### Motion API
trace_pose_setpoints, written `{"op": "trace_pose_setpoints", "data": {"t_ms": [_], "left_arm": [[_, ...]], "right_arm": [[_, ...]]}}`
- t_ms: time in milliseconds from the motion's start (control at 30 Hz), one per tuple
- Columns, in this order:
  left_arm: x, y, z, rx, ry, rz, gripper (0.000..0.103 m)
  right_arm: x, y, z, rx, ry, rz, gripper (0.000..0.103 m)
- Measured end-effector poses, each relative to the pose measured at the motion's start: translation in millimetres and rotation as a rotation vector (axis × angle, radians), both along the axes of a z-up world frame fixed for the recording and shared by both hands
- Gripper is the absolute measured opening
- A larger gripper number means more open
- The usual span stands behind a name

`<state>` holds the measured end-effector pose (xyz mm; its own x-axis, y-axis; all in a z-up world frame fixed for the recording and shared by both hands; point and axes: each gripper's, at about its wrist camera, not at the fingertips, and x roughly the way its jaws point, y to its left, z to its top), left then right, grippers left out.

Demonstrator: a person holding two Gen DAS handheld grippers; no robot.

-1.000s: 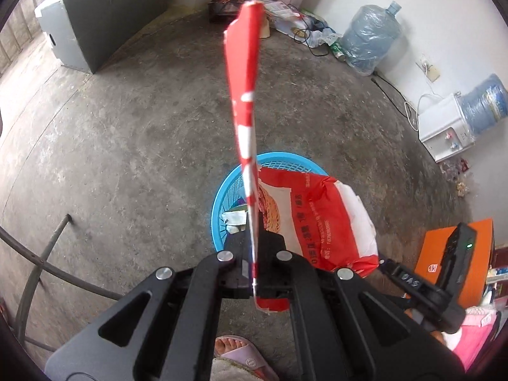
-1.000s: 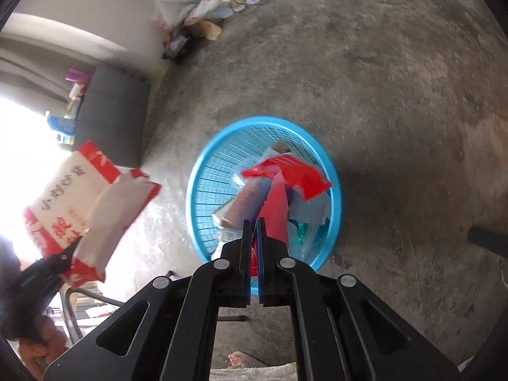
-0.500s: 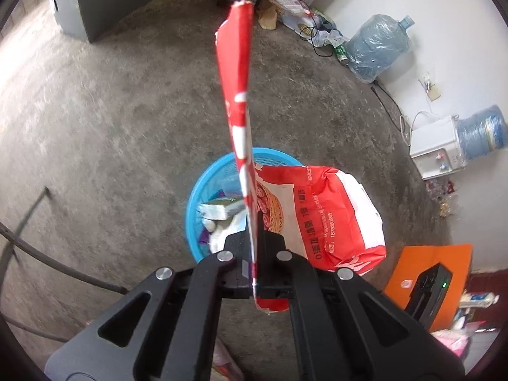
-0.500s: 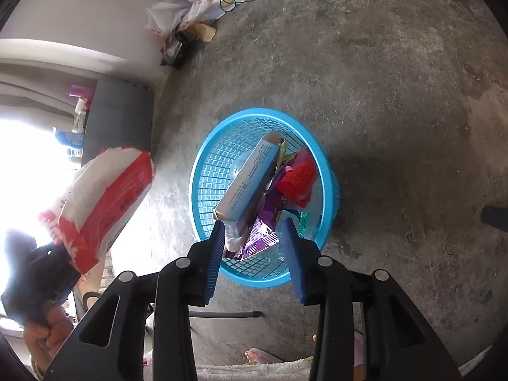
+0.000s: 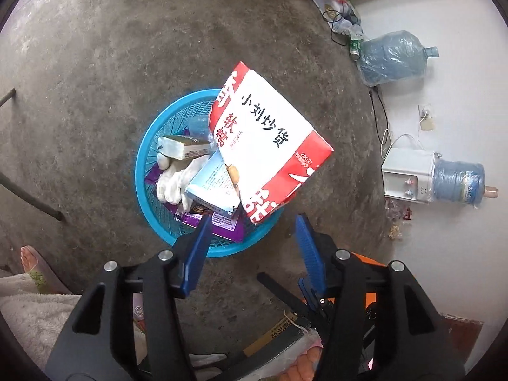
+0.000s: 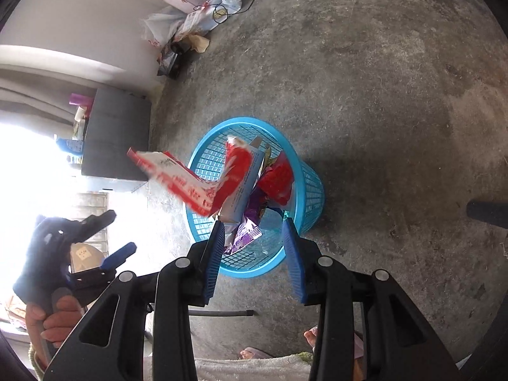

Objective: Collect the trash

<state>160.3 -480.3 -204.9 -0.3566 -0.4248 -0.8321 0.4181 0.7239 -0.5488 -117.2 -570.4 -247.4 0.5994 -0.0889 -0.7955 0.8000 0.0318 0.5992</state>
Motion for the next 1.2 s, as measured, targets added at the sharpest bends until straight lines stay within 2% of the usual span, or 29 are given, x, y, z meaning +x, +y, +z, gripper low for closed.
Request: {"op": "trace_pose_setpoints", "data": {"t_ms": [133, 333, 467, 600, 767, 933, 1067, 1200], "left_arm": [[1.3, 12.9, 34.6, -0.059, -0.069, -0.046, 0.051], [-14.5, 53.2, 107.7, -0.173, -0.211, -0.144, 0.052], [-26.9, 99.4, 158.7, -0.238, -0.359, -0.177, 0.056], [-38.1, 160.7, 204.6, -0.292, -0.534, -0.173, 0.066], [-51.2, 252.5, 243.2, -0.331, -0.736, -0.059, 0.082], [-66.3, 333.1, 263.6, -0.253, -0.901, 0.125, 0.090], [-74.2, 381.5, 272.9, -0.144, -0.971, 0.274, 0.092], [-80.7, 414.8, 273.8, -0.027, -1.010, 0.393, 0.094]], "right_arm": [[2.2, 5.7, 11.2, -0.030, -0.003, 0.017, 0.037], [9.8, 18.4, 46.7, -0.135, 0.010, 0.077, 0.037], [14.1, 31.3, 79.7, -0.225, 0.025, 0.130, 0.037], [22.5, 56.0, 120.2, -0.332, 0.029, 0.214, 0.038], [45.7, 110.7, 182.1, -0.547, 0.034, 0.392, 0.058], [67.1, 181.8, 235.1, -0.770, 0.029, 0.563, 0.079], [82.9, 231.8, 260.0, -0.861, 0.004, 0.671, 0.091], [93.1, 280.1, 276.0, -0.928, -0.022, 0.762, 0.096]]}}
